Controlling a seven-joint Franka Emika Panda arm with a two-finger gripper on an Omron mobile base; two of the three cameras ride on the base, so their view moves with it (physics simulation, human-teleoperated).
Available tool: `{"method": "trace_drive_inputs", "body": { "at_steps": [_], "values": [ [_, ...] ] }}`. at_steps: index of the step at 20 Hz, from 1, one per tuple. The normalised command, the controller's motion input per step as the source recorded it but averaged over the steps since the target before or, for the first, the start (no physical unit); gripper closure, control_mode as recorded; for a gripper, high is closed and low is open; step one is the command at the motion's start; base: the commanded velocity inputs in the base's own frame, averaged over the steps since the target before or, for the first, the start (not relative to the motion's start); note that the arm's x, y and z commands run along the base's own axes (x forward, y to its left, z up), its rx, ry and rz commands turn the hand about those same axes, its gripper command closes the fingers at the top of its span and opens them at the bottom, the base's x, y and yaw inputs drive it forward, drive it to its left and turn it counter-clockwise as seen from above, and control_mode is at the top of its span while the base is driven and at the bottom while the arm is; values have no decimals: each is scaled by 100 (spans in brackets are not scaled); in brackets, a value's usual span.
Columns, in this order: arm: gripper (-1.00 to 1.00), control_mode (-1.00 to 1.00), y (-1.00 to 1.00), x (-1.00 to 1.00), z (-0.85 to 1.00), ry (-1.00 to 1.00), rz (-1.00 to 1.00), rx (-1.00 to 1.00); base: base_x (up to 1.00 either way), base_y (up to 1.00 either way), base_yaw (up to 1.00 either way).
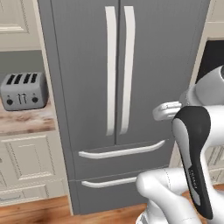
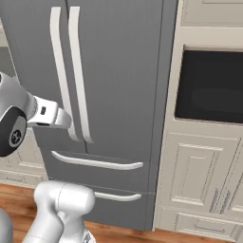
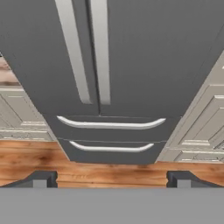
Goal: Take the donuts from the fridge and place them on the empty tray on the dining counter.
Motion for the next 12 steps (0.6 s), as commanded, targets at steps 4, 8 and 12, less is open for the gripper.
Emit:
{"method": "trace_drive_inputs", "body": {
  "at_steps": [4,8,12],
  "values": [
    [-100,100,0,0,0,0,0,0,-4,48,0],
    [-100,100,0,0,0,0,0,0,-41,0,0],
    [-100,100,0,0,0,0,0,0,-21,2,0]
  ]
}}
